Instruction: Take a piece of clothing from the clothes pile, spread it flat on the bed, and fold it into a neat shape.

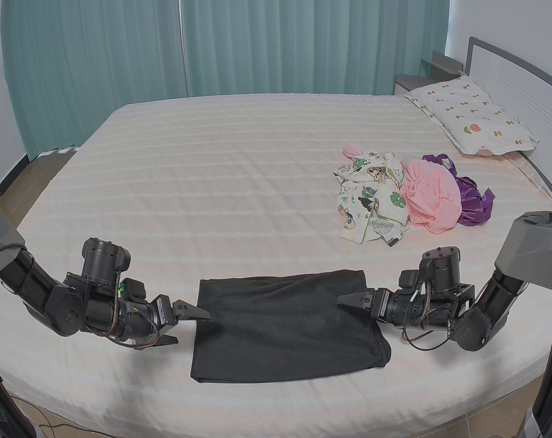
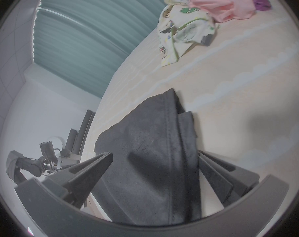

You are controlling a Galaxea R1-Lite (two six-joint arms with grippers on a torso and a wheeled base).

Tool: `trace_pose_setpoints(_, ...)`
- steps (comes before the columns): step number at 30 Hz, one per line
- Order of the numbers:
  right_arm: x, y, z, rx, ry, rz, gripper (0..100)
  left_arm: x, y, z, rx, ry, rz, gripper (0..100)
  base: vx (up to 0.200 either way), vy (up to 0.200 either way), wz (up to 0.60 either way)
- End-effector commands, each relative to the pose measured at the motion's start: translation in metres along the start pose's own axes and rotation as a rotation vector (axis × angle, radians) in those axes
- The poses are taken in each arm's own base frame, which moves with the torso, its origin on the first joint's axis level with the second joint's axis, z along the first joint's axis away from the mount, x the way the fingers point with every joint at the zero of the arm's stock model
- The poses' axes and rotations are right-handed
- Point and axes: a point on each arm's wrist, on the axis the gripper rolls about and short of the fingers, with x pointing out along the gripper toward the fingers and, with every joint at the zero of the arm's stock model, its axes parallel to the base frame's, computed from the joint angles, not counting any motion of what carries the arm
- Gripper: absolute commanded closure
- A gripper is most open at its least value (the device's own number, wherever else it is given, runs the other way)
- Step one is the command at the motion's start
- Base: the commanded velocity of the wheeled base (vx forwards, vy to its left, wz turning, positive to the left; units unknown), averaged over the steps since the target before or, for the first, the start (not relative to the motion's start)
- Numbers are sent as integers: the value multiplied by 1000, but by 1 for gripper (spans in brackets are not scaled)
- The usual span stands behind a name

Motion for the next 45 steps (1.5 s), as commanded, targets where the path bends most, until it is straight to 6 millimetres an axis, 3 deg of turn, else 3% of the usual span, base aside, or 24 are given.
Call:
trace_pose_setpoints(1,18,-2,-7,-21,42,10,0,-16,-2,-4,-14,-31,-14,0,0,0,0)
trace_pose_setpoints(14,34,10,-13,-126,108,115,0,-19,-1,-11,-71,-3,-36,0,0,0,0)
trace_pose_setpoints(15,34,9,-13,-126,110,114,100,-19,-1,-11,-71,-3,-36,0,0,0,0)
trace_pose_setpoints(30,0,-3,-2,-69,116,150,100,-29,-9,-7,-167,-39,-62,0,0,0,0)
trace_pose_setpoints(45,-24,-14,8,10,111,161,100,-28,-11,-11,-169,-26,-61,0,0,-200,0)
